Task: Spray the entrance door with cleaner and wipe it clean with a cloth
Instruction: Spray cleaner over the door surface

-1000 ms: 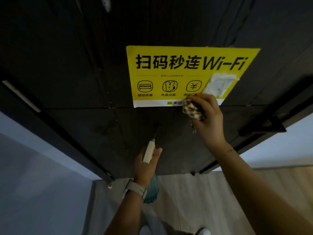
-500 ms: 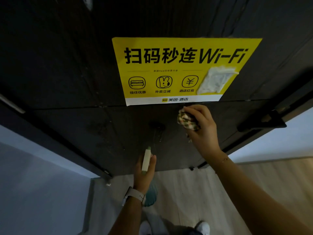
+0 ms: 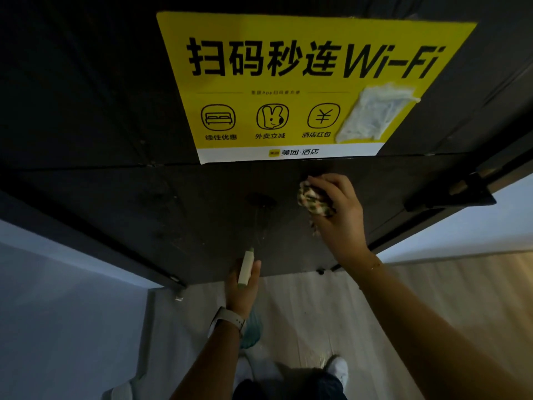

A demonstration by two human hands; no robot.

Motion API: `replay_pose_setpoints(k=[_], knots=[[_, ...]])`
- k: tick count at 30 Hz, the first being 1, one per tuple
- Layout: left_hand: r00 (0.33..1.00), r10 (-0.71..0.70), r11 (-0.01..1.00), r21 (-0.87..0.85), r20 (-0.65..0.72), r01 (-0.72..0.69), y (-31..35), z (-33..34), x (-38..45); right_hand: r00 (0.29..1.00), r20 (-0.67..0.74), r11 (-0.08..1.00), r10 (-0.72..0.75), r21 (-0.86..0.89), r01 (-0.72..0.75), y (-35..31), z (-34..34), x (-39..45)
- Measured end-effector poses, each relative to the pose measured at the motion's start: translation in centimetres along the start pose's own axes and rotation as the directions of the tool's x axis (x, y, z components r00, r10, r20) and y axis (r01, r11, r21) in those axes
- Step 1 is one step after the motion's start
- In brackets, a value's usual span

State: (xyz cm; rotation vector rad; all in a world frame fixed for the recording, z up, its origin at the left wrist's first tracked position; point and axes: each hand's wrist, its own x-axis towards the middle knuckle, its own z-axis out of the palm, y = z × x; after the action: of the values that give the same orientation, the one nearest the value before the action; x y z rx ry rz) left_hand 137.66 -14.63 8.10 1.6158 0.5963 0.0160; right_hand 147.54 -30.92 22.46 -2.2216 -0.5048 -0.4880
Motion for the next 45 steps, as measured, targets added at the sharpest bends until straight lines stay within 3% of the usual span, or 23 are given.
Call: replay_pose_setpoints(k=[11, 16, 21, 23, 33, 45], knots=[[0.993, 0.119, 0.97, -0.214, 0.012, -0.114, 3.5, 7.1, -4.8, 0.987, -0.066, 0.987, 0.147, -0.055, -0.151, 7.7, -13.3, -4.0], [0.976, 0.219, 0.957, -0.193, -0.005, -0.216, 7.5, 12.5, -6.2, 0.977, 0.126, 0.964, -0.174, -0.178, 0.195, 10.3, -15.6, -3.0], [0.948, 0.315, 0.935, -0.152, -0.05, -0.319, 10.4, 15.6, -6.3, 0.984, 0.148, 0.994, 0.1, -0.052, -0.093, 13.2, -17.3, -2.1], [0.941, 0.335, 0.935, -0.108, -0.04, -0.337, 10.9, 16.7, -6.0, 0.977, 0.174, 0.99, 0.121, 0.045, -0.131, 13.9, -17.3, -1.8], [0.965, 0.251, 0.968, -0.003, -0.079, -0.252, 8.2, 19.4, -5.2, 0.98, 0.134, 0.986, 0.148, 0.059, -0.157, 14.8, -16.4, -1.7], [0.993, 0.112, 0.99, -0.093, 0.037, -0.108, 2.8, 19.3, -5.8, 0.982, 0.125, 0.987, 0.145, 0.048, -0.152, 13.4, -16.4, -2.6]])
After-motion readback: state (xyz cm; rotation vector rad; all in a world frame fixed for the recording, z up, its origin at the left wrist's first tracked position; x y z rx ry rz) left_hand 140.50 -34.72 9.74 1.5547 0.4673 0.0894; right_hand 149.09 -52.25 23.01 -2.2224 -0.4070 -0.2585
